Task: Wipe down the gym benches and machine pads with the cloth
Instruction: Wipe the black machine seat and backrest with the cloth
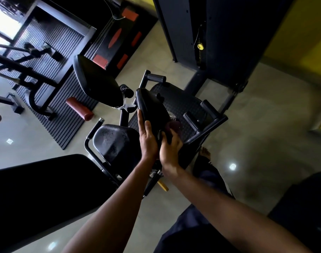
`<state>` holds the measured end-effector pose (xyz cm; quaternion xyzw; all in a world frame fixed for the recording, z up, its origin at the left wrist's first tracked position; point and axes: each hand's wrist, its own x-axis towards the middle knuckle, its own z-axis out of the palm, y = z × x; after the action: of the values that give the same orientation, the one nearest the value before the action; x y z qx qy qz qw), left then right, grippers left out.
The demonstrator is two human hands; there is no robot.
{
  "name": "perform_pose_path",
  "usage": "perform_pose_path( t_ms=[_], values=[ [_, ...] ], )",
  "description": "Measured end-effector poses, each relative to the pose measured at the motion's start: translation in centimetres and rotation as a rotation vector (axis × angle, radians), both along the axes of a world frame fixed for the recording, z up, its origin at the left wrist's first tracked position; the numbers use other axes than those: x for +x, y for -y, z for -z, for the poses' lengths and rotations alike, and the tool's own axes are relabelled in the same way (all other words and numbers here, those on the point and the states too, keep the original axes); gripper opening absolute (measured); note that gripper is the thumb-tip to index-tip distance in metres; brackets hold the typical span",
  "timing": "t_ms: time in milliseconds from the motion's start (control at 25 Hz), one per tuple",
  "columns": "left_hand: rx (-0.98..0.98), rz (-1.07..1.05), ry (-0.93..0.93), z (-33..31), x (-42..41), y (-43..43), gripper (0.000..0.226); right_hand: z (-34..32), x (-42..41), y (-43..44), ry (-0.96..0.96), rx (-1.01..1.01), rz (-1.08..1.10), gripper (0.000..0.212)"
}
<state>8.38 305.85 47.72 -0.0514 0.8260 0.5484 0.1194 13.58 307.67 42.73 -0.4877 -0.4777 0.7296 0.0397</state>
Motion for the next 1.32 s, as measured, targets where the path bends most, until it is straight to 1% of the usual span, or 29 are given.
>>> perform_pose_path(
  t_ms=[40, 120, 160, 200, 240, 320, 360, 400, 440, 520, 600, 640, 720, 760, 840, 880, 960, 1040, 1160, 1200, 1240, 1320],
  values=[
    [0.008, -0.008, 0.004, 0.0, 0.0, 0.0, 0.049, 0.4, -0.5, -0.4, 0.02, -0.004, 0.006, 0.042],
    [0.014, -0.004, 0.005, 0.1, -0.5, 0.3, 0.048, 3.3, -1.3, -1.9, 0.033, -0.049, 0.037, 0.04],
    [0.002, 0.011, 0.003, 0.3, -0.9, 0.7, 0.046, 5.3, -1.6, -2.4, 0.009, -0.094, 0.059, 0.04],
    [-0.009, 0.035, 0.01, 0.4, -1.3, 1.0, 0.045, 6.1, -1.6, -3.0, -0.002, -0.192, 0.073, 0.039],
    [-0.02, 0.051, 0.026, 0.3, -1.6, 1.2, 0.045, 7.9, -1.6, -3.2, 0.024, -0.242, 0.034, 0.036],
    [-0.032, 0.082, 0.044, -0.3, -1.9, 1.3, 0.046, 9.8, -1.5, -3.2, 0.079, -0.239, -0.054, 0.035],
    [-0.032, 0.092, 0.049, -0.6, -2.0, 1.3, 0.047, 8.5, -1.3, -2.8, 0.083, -0.191, -0.125, 0.041],
    [-0.035, 0.097, 0.049, -0.8, -2.1, 1.4, 0.048, 7.3, -0.9, -2.2, 0.047, -0.074, -0.16, 0.047],
    [-0.046, 0.105, 0.038, -0.8, -2.1, 1.4, 0.048, 4.9, -0.4, -1.5, -0.032, 0.041, -0.158, 0.047],
    [-0.054, 0.113, 0.042, -0.9, -2.3, 1.4, 0.048, 0.7, 0.4, -0.4, -0.179, 0.226, -0.23, 0.043],
    [-0.051, 0.123, 0.046, -0.9, -2.6, 1.7, 0.047, -0.7, 0.3, 0.0, -0.228, 0.292, -0.253, 0.043],
    [-0.06, 0.134, 0.041, -1.0, -2.7, 1.8, 0.047, 0.1, 0.0, -0.1, -0.235, 0.347, -0.249, 0.045],
    [-0.094, 0.162, 0.031, -1.0, -3.4, 2.0, 0.047, 3.1, -1.2, -0.4, -0.173, 0.404, -0.215, 0.049],
    [-0.111, 0.181, 0.026, -1.1, -3.9, 2.3, 0.046, 5.4, -1.8, -0.4, -0.109, 0.391, -0.213, 0.053],
    [-0.153, 0.237, 0.021, -1.4, -4.8, 2.7, 0.046, 9.2, -3.0, -0.8, 0.013, 0.313, -0.232, 0.066],
    [-0.175, 0.27, 0.023, -1.5, -5.2, 2.9, 0.045, 10.7, -3.2, -0.9, 0.041, 0.26, -0.274, 0.067],
    [-0.204, 0.311, 0.013, -1.6, -5.9, 3.4, 0.044, 12.9, -3.3, -1.0, 0.033, 0.203, -0.345, 0.053],
    [-0.222, 0.302, -0.001, -1.4, -6.0, 3.7, 0.045, 14.6, -2.7, -0.8, 0.03, 0.206, -0.401, 0.046],
    [-0.192, 0.255, 0.032, -1.0, -5.1, 4.1, 0.049, 15.3, -1.4, -0.3, 0.092, 0.235, -0.459, 0.049],
    [-0.176, 0.227, 0.058, -1.0, -4.5, 4.3, 0.048, 14.4, -1.0, 0.0, 0.128, 0.248, -0.498, 0.052],
    [-0.156, 0.199, 0.086, -1.0, -3.9, 4.6, 0.048, 12.3, -0.7, 0.1, 0.177, 0.274, -0.537, 0.055],
    [-0.123, 0.14, 0.127, -0.8, -2.4, 5.6, 0.049, 6.9, 0.2, -0.1, 0.219, 0.34, -0.596, 0.055]
  ],
)
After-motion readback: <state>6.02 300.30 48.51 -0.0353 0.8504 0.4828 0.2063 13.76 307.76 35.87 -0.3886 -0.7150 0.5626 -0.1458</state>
